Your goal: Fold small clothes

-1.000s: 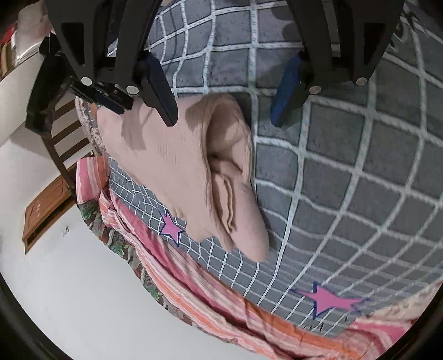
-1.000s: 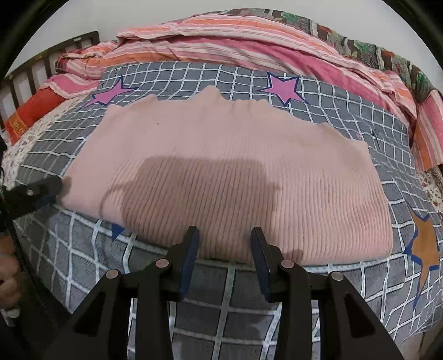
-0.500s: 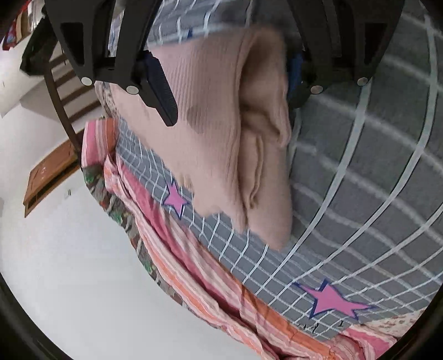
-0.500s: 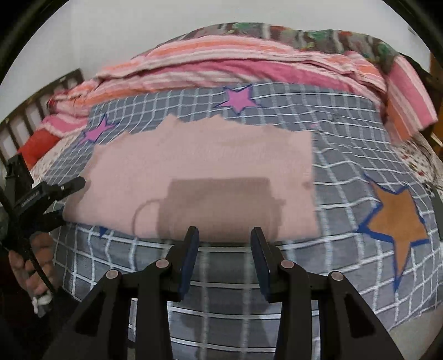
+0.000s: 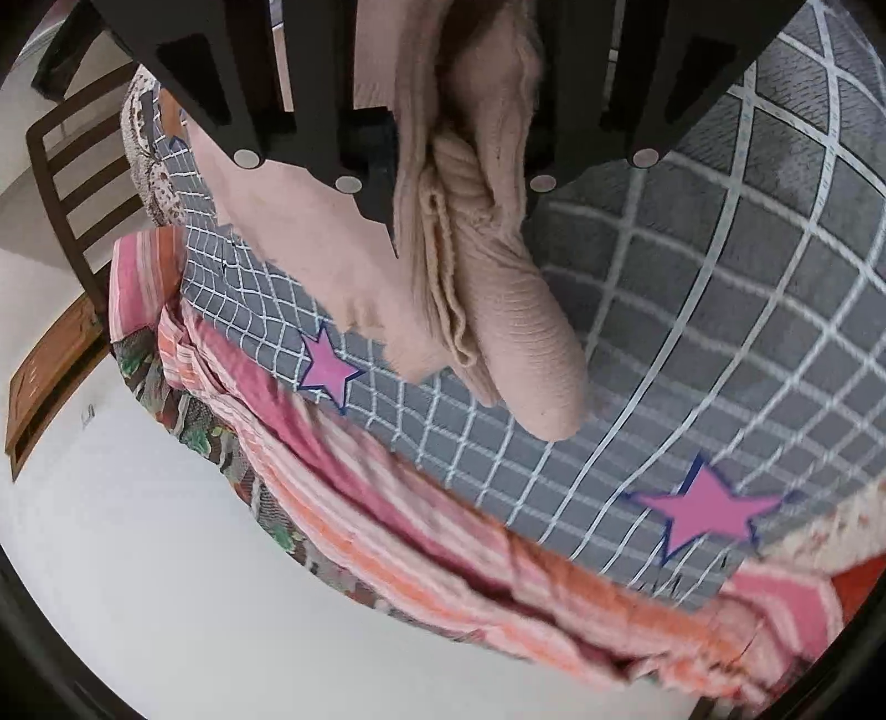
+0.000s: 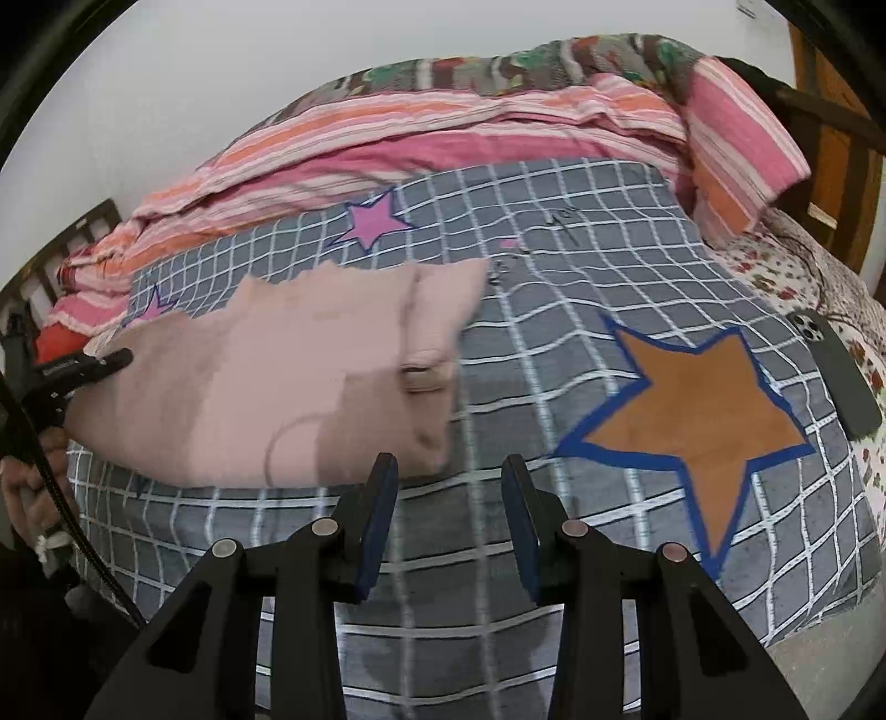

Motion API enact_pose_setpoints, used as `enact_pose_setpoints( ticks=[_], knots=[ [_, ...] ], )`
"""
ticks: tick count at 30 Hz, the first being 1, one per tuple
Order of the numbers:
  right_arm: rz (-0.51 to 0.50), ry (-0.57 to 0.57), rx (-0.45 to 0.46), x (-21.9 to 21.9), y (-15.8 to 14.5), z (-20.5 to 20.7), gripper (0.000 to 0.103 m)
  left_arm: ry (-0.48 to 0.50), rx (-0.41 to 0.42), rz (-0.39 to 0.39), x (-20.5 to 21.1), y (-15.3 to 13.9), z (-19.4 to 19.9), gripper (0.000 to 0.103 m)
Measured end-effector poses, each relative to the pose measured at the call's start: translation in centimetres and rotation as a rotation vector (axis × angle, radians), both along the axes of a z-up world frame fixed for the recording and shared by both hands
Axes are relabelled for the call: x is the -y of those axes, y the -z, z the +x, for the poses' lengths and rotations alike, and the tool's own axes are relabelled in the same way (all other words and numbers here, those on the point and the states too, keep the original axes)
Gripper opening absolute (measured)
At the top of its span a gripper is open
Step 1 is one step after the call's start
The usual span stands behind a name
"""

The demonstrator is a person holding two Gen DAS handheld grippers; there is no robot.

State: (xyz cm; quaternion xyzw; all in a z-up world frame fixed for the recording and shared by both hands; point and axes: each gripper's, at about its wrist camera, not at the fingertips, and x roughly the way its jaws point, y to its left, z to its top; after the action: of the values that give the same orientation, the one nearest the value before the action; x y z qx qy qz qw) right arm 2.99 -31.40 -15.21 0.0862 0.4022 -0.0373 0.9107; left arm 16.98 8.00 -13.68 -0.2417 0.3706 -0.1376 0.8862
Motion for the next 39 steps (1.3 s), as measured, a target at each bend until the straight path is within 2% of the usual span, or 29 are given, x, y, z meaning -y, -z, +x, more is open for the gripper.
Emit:
enact_pose_setpoints(
  ticks=[4, 7, 11, 14, 19, 21, 24, 25, 27, 28, 29, 31, 32, 33, 35, 37, 39],
  knots=[
    [0.010, 0.018, 0.013, 2.1, 0.1, -0.2, 0.038, -0.014, 0.022, 0.109, 3.4, -3.3, 0.0, 0.021],
    [0.029, 0.026, 0.024, 3.7, 0.1, -0.4, 0.038, 0.002, 0.069, 0.197, 7.3, -5.8, -0.2, 0.021],
    [0.039, 0.036, 0.041, 5.3, -0.2, -0.9, 0.038, 0.050, 0.102, 0.254, 12.5, -8.1, -0.6, 0.020],
    [0.050, 0.051, 0.053, 6.5, -0.5, -1.6, 0.038, 0.085, 0.121, 0.305, 17.1, -8.7, -0.8, 0.020],
    [0.059, 0.074, 0.057, 8.3, -0.8, -2.9, 0.038, 0.171, 0.086, 0.332, 24.4, -6.7, -1.0, 0.020],
    [0.058, 0.084, 0.055, 8.8, -0.9, -3.5, 0.038, 0.216, 0.052, 0.358, 27.3, -4.6, -1.2, 0.020],
    [0.057, 0.090, 0.045, 9.3, -0.9, -4.3, 0.038, 0.283, -0.011, 0.345, 29.7, -1.4, -1.4, 0.021],
    [0.054, 0.089, 0.042, 9.4, -0.9, -4.4, 0.038, 0.296, -0.011, 0.345, 30.0, -0.9, -1.6, 0.022],
    [0.041, 0.079, 0.033, 9.4, -0.8, -4.6, 0.038, 0.336, 0.019, 0.319, 29.7, -0.8, -2.2, 0.032],
    [0.038, 0.075, 0.032, 9.3, -0.8, -4.7, 0.038, 0.372, 0.019, 0.287, 29.4, -1.1, -2.4, 0.044],
    [0.038, 0.067, 0.033, 9.2, -0.9, -4.6, 0.038, 0.430, 0.011, 0.223, 28.6, -1.6, -2.4, 0.056],
    [0.053, 0.051, 0.037, 9.1, -1.0, -4.1, 0.038, 0.484, 0.027, 0.159, 26.8, -2.8, -3.0, 0.059],
    [0.067, 0.039, 0.041, 8.9, -1.3, -3.6, 0.038, 0.490, 0.047, 0.154, 26.0, -3.3, -3.4, 0.059],
    [0.083, 0.026, 0.049, 8.6, -1.5, -3.1, 0.038, 0.487, 0.077, 0.158, 25.1, -3.9, -3.8, 0.061],
    [0.125, -0.008, 0.073, 8.0, -2.1, -2.0, 0.043, 0.427, 0.158, 0.221, 22.5, -5.0, -4.9, 0.065],
    [0.163, -0.039, 0.088, 7.2, -2.5, -0.8, 0.047, 0.367, 0.174, 0.272, 20.8, -5.0, -4.9, 0.065],
    [0.211, -0.077, 0.111, 6.1, -3.1, 0.7, 0.047, 0.312, 0.148, 0.314, 18.2, -4.4, -4.3, 0.065]
  ],
)
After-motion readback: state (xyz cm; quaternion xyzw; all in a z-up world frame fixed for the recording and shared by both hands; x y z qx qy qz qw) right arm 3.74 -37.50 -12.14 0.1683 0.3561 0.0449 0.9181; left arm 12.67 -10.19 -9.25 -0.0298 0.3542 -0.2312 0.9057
